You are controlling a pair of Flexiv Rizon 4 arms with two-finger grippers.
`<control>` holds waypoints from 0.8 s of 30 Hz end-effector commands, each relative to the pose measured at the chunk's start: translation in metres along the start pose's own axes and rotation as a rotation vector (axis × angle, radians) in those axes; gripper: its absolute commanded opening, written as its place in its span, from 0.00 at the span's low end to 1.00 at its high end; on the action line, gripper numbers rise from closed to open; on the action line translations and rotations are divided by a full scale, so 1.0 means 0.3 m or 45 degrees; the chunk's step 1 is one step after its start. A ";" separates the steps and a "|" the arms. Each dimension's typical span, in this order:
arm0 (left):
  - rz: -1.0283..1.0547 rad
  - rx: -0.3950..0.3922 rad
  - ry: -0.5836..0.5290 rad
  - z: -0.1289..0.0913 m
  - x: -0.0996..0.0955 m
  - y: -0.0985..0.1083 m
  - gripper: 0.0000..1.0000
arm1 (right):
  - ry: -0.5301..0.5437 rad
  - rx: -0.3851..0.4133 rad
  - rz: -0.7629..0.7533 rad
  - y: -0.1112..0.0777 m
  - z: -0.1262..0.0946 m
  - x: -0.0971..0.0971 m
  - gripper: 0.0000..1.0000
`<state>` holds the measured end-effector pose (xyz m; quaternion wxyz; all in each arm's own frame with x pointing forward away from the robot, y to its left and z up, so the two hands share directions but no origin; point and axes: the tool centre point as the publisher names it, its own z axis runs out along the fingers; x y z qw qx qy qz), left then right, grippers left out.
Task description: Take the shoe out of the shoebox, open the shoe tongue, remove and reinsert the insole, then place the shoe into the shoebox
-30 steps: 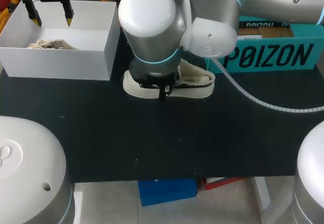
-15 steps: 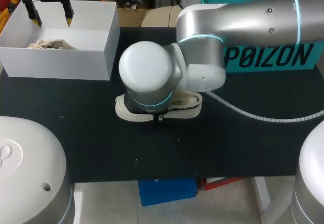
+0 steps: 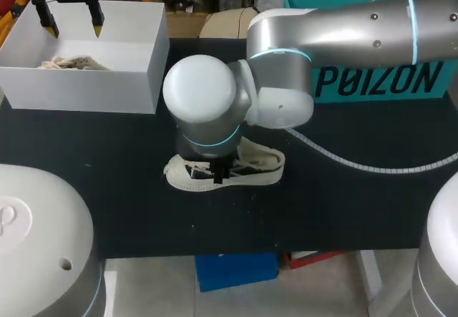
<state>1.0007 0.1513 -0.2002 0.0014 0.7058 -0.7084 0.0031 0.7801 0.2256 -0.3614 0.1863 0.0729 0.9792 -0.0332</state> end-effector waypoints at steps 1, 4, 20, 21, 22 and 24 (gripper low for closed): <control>-0.002 -0.002 -0.004 -0.001 0.002 0.001 1.00 | 0.018 0.001 -0.011 -0.042 -0.129 -0.039 1.00; -0.002 -0.002 -0.004 -0.001 0.002 0.001 1.00 | 0.049 -0.016 -0.060 -0.051 -0.192 -0.056 1.00; -0.002 -0.002 -0.004 -0.001 0.002 0.001 1.00 | 0.176 -0.739 -0.255 -0.140 -0.299 -0.111 1.00; -0.002 -0.002 -0.004 -0.001 0.002 0.001 1.00 | 0.185 -0.790 -0.249 -0.157 -0.298 -0.111 1.00; -0.002 -0.002 -0.004 -0.001 0.002 0.001 1.00 | 0.175 -0.810 -0.256 -0.178 -0.287 -0.114 1.00; -0.002 -0.002 -0.004 -0.001 0.002 0.001 1.00 | 0.162 -0.898 -0.282 -0.226 -0.269 -0.116 1.00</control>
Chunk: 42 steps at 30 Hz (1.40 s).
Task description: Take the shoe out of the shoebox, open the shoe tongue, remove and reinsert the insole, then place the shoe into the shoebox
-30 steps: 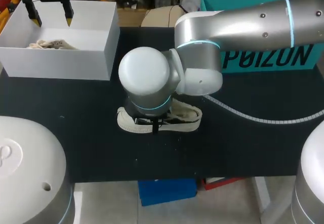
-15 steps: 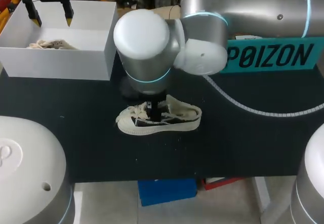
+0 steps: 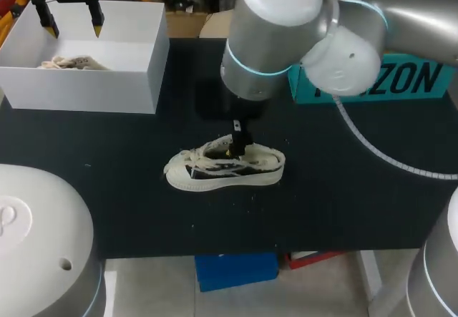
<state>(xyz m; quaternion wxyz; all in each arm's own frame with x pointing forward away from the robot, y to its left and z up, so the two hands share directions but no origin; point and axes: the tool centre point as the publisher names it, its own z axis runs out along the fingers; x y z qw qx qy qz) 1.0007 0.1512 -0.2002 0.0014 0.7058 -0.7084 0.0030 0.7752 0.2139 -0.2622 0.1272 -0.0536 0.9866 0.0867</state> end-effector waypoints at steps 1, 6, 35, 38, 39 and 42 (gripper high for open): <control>-0.002 -0.002 -0.004 -0.001 0.002 0.001 1.00 | -0.063 -0.575 -0.072 -0.203 -0.008 0.033 1.00; -0.002 -0.002 -0.004 -0.001 0.002 0.001 1.00 | -0.063 -0.575 -0.072 -0.203 -0.008 0.033 1.00; -0.002 -0.002 -0.004 -0.001 0.002 0.001 1.00 | -0.063 -0.575 -0.072 -0.203 -0.008 0.033 1.00; -0.002 -0.002 -0.004 -0.001 0.002 0.001 1.00 | -0.063 -0.575 -0.072 -0.203 -0.008 0.033 1.00; -0.002 -0.002 -0.004 -0.001 0.002 0.001 1.00 | -0.063 -0.575 -0.072 -0.203 -0.008 0.033 1.00; -0.002 -0.002 -0.004 -0.001 0.002 0.001 1.00 | 0.011 -0.578 -0.028 -0.221 0.004 0.039 1.00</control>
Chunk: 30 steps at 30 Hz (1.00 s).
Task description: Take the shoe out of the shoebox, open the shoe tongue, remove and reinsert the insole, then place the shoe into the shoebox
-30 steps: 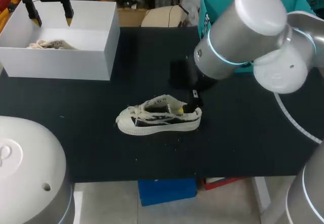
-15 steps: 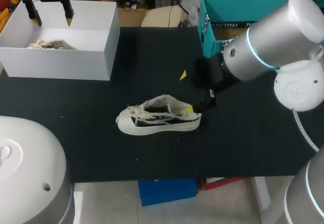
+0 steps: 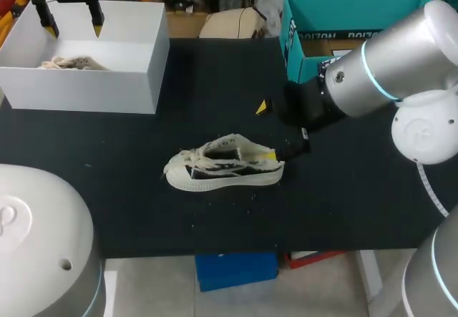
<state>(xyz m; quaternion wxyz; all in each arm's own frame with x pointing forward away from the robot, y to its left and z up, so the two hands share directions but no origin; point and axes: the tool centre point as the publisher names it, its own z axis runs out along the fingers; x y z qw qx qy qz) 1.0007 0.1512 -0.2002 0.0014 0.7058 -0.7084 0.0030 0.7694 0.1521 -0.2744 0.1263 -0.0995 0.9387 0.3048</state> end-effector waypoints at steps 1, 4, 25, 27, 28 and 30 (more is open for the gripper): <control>-0.002 -0.002 -0.004 -0.001 0.002 0.001 1.00 | 0.053 -0.003 0.061 -0.027 -0.001 -0.009 1.00; -0.002 -0.002 -0.004 -0.001 0.002 0.001 1.00 | 0.073 0.014 0.094 -0.046 0.000 -0.022 1.00; -0.002 -0.002 -0.004 -0.001 0.002 0.001 1.00 | 0.002 -0.147 0.399 -0.200 0.140 0.032 1.00; -0.002 -0.002 -0.004 -0.001 0.002 0.001 1.00 | 0.001 -0.159 0.409 -0.220 0.161 0.038 1.00; -0.002 -0.002 -0.004 -0.001 0.002 0.001 1.00 | 0.001 -0.163 0.410 -0.223 0.166 0.039 1.00; -0.002 -0.002 -0.004 -0.001 0.002 0.001 1.00 | 0.006 -0.181 0.423 -0.237 0.186 0.044 1.00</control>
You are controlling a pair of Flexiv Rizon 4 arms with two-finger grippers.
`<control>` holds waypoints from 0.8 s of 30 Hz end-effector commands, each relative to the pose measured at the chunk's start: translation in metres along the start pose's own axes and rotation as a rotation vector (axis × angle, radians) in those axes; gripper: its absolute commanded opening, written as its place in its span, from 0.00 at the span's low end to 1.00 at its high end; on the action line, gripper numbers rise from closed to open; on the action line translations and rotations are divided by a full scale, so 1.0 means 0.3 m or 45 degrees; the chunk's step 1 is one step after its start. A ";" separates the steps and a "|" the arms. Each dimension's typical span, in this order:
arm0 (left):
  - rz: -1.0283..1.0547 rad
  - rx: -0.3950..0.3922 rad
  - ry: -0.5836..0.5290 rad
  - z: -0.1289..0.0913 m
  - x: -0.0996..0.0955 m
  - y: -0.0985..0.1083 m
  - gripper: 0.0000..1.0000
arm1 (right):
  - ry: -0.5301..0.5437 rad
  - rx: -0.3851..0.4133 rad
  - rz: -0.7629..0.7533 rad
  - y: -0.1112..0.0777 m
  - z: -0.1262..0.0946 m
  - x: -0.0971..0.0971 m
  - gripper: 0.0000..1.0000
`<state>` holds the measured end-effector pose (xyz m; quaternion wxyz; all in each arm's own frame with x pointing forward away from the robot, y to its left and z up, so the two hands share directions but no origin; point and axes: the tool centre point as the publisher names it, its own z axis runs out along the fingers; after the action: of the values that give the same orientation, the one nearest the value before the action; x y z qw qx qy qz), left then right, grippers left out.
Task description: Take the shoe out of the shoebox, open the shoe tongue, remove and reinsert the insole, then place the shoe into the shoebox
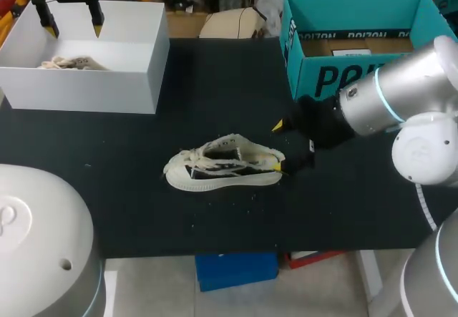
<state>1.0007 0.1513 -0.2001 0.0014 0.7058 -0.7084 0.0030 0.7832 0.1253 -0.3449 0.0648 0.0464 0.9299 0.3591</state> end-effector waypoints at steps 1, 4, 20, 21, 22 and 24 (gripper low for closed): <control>-0.002 -0.002 -0.004 -0.001 0.002 0.001 1.00 | 0.005 -0.082 0.010 -0.038 0.055 -0.003 1.00; -0.002 -0.002 -0.004 -0.001 0.002 0.001 1.00 | 0.020 -0.096 0.021 -0.056 0.076 -0.009 1.00; -0.002 -0.002 -0.004 -0.001 0.002 0.001 1.00 | 0.052 -0.176 0.084 -0.125 0.131 -0.071 1.00; -0.002 -0.002 -0.004 -0.001 0.002 0.001 1.00 | 0.054 -0.183 0.086 -0.128 0.135 -0.073 1.00; -0.002 -0.002 -0.004 -0.001 0.002 0.001 1.00 | 0.054 -0.189 0.088 -0.130 0.141 -0.076 1.00; -0.002 -0.002 -0.004 -0.001 0.002 0.001 1.00 | 0.056 -0.193 0.089 -0.136 0.149 -0.082 1.00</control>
<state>1.0007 0.1512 -0.2002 0.0014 0.7058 -0.7084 0.0030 0.8091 0.1189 -0.3949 0.0350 0.0660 0.9015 0.4263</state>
